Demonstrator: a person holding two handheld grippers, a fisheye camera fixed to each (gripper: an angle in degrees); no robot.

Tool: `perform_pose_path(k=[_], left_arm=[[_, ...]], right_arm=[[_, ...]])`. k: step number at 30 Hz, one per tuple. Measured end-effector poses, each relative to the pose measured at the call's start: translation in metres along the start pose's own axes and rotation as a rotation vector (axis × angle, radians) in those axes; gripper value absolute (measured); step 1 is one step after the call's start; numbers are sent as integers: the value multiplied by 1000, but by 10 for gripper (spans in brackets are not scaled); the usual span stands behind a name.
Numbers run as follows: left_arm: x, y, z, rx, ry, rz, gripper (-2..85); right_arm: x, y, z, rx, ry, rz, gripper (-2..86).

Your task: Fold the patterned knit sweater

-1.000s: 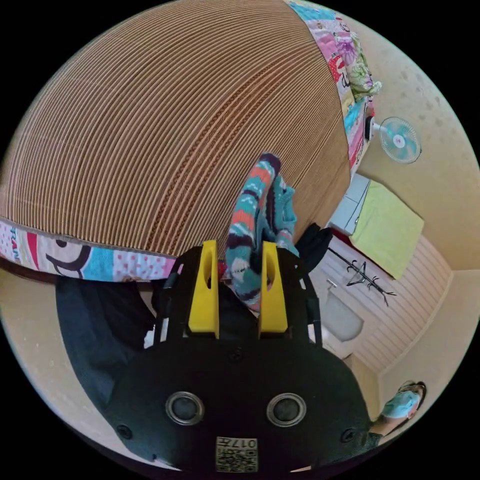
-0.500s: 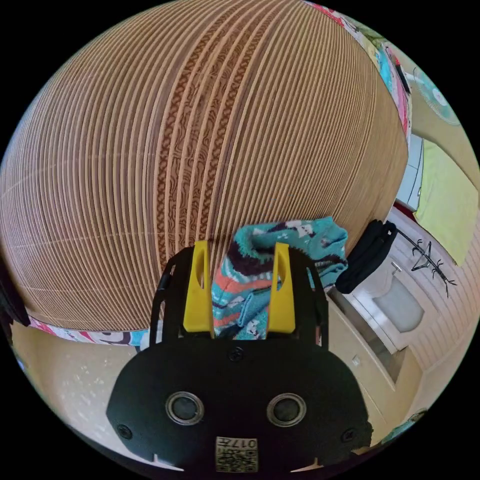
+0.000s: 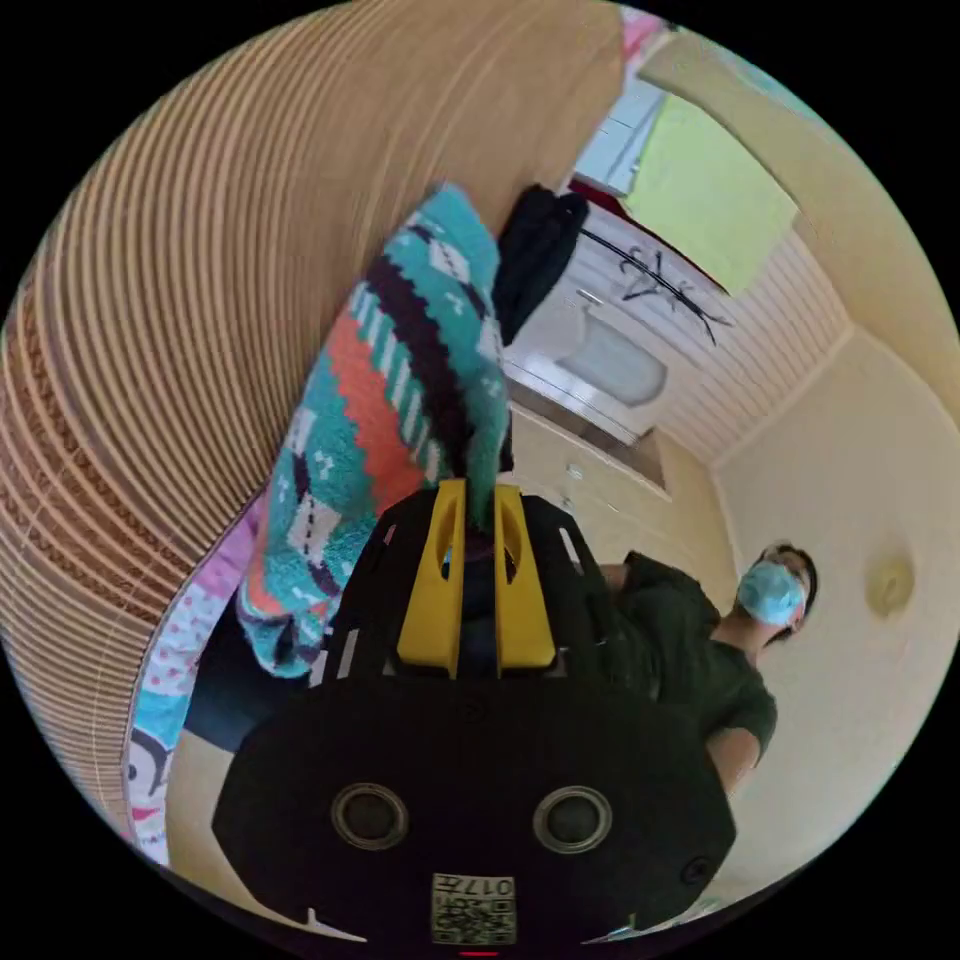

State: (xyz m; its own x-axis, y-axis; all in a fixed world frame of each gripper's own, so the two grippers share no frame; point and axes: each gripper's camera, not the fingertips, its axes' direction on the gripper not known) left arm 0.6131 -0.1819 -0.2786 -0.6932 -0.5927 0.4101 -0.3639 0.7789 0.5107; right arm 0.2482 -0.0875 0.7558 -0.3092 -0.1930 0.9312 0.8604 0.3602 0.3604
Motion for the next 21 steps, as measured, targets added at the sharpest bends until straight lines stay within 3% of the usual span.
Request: perform_pose_path(k=[3,7,10,13,17,21], left_arm=[[57,28,24,89,-16,282,51],[132,63,28,276,100,649,50],[210,101,4,390,-47,870,49],[292,129,4,313,-216,1067,47],[363,152,5,330,-260,1200,45],[399,181,2,446,-237,1314,45]], right_arm=[[-10,1,-4,-30,-50,-184,17],[-39,-5,13,-116,-208,-455,11],[-84,-15,59,-280,-59,-604,5],[-130,-24,119,-441,135,-743,-1],[-164,-32,180,-385,352,-760,-3],[-161,-7,190,-296,315,-813,3]])
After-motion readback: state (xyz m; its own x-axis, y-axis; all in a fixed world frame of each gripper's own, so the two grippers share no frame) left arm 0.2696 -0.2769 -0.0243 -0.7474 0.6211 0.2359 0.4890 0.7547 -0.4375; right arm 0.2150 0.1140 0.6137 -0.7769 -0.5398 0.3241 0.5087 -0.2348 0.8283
